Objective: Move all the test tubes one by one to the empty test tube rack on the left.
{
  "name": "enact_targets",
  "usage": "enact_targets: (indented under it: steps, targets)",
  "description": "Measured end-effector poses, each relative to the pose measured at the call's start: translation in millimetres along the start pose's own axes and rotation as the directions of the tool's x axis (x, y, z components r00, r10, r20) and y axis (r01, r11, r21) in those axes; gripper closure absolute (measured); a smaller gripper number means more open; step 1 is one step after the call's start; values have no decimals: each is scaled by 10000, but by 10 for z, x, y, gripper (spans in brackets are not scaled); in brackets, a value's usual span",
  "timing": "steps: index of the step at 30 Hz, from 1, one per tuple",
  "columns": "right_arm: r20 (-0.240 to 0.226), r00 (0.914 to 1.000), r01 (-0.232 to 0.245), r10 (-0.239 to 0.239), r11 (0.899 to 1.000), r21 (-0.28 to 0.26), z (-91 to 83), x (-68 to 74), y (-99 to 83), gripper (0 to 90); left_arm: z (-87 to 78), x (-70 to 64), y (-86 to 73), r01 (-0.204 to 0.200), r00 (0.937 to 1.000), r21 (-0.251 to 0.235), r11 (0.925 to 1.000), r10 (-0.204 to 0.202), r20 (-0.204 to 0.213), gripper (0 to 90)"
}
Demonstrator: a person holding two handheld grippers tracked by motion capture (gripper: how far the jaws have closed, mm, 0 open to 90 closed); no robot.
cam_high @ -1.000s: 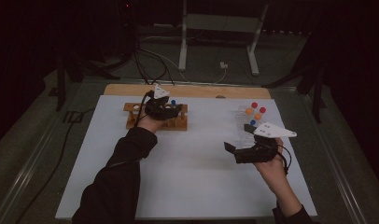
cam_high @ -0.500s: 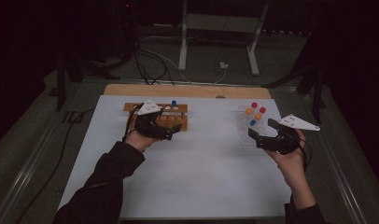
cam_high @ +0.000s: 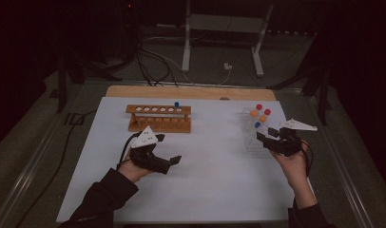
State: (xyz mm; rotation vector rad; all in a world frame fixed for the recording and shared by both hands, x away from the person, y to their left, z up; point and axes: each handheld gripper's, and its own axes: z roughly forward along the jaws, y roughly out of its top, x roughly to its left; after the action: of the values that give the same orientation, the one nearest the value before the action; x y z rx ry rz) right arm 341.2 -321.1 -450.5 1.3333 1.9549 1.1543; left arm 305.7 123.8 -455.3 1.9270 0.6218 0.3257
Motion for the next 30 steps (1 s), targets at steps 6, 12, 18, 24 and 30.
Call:
enact_targets:
  steps: [6, 12, 18, 24, 30]
  targets:
    - [37, 9991, -417, 415, 9978, 514, 165, -24, -1, 541, -7, -89, -158, -122, 9998, 149, 9998, 120, 126, 15]
    - [196, 9985, -534, 520, 9950, 848, 314, -47, 16, 584, -17, -101, -214, -162, 9996, 201, 9997, 158, 233, 15]
    - [211, 9979, -624, 607, 9942, 874, 395, -72, 31, 630, -10, -98, -235, -168, 9996, 229, 9996, 163, 216, 15]
    - [239, 9982, -566, 546, 9940, 935, 437, -72, 43, 691, 3, -90, -251, -196, 9996, 308, 9993, 189, 225, 15]
    - [287, 9986, -461, 437, 9949, 897, 464, -65, 53, 698, 2, -84, -255, -153, 9996, 316, 9994, 145, 255, 15]
